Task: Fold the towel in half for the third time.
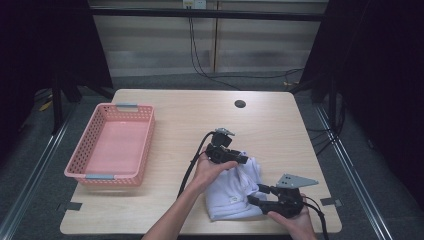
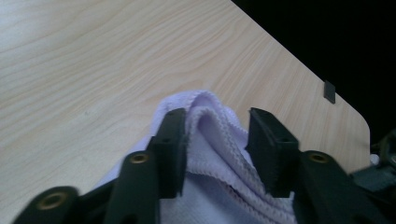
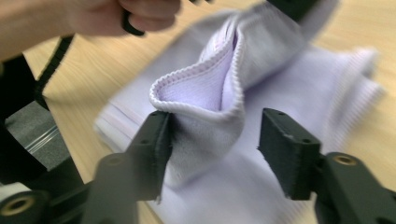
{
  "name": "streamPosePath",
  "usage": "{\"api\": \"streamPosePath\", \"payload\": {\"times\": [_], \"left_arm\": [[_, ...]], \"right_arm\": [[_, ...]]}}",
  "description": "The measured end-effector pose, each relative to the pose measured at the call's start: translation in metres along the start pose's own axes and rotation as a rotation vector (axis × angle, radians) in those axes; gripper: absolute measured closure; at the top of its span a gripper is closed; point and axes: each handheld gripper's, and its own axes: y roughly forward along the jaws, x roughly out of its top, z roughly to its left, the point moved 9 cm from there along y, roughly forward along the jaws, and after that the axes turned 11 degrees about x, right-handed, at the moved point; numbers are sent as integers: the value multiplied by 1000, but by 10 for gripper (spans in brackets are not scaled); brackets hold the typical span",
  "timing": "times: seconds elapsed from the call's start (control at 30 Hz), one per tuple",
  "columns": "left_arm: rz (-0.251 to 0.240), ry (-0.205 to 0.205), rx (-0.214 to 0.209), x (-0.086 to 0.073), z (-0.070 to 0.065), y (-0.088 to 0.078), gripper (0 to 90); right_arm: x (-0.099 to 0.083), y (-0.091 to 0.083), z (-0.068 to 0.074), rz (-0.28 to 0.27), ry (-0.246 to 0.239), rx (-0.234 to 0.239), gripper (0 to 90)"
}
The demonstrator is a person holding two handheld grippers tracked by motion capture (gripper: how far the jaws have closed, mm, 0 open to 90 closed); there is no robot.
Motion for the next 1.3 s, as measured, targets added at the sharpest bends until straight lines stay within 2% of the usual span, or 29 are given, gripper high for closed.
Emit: {"api": "streamPosePath", "payload": {"times": [0.1, 0.17, 0.27, 0.37, 0.43, 0.47, 0.5, 0.67, 0.73, 0.8, 0.87, 0.9, 0.93, 0.97, 1.03, 1.07, 1.1, 1.13, 1.17, 1.23, 1.3], "left_arm": [[-50, 15, 10, 5, 2, -14, 415], [-89, 20, 19, 8, 6, -29, 389], [-121, 4, 28, 4, 11, -49, 385], [-87, 60, 38, -19, 10, -64, 476], [-46, 88, 3, -42, 3, -69, 528], [-28, 102, 0, -51, 0, -70, 547], [-10, 123, 10, -61, -2, -71, 547], [60, 186, -44, -114, -23, -82, 524], [70, 208, -41, -131, -27, -84, 505], [64, 211, -46, -140, -30, -86, 485], [79, 238, -37, -145, -31, -86, 456], [76, 243, -45, -145, -33, -86, 437], [79, 251, -35, -145, -32, -85, 425], [83, 246, -27, -147, -32, -83, 431], [70, 267, -16, -147, -33, -81, 433], [76, 287, -2, -148, -33, -81, 433], [72, 282, -1, -148, -33, -81, 433], [75, 276, 4, -148, -33, -81, 433], [74, 277, 7, -148, -33, -81, 434], [71, 303, 20, -149, -32, -80, 440], [68, 307, 21, -149, -31, -80, 468]], "right_arm": [[-2, -10, -3, 0, 8, -13, 339], [-1, -17, -7, -2, 6, -34, 282], [8, -22, -14, -39, 23, -43, 268], [22, -19, -26, -48, 5, -73, 271], [33, -11, -39, -25, -13, -120, 271], [40, -3, -47, -11, -18, -126, 272], [45, 2, -52, -7, -14, -127, 276], [71, 36, -72, 37, -28, -147, 294], [75, 49, -80, 64, -39, -167, 307], [74, 59, -87, 96, -41, -178, 332], [69, 67, -90, 124, -39, -181, 359], [64, 68, -92, 152, -51, -206, 404], [60, 67, -94, 175, -62, -228, 493], [58, 65, -95, 174, -58, -246, 551], [56, 58, -99, 143, -28, -259, 624], [56, 55, -100, 124, -17, -262, 640], [54, 49, -103, 102, -9, -266, 653], [52, 46, -105, 101, -2, -263, 711], [48, 45, -106, 108, 4, -240, 747], [42, 43, -107, 111, 7, -235, 753], [38, 41, -108, 108, 22, -219, 775]]}}
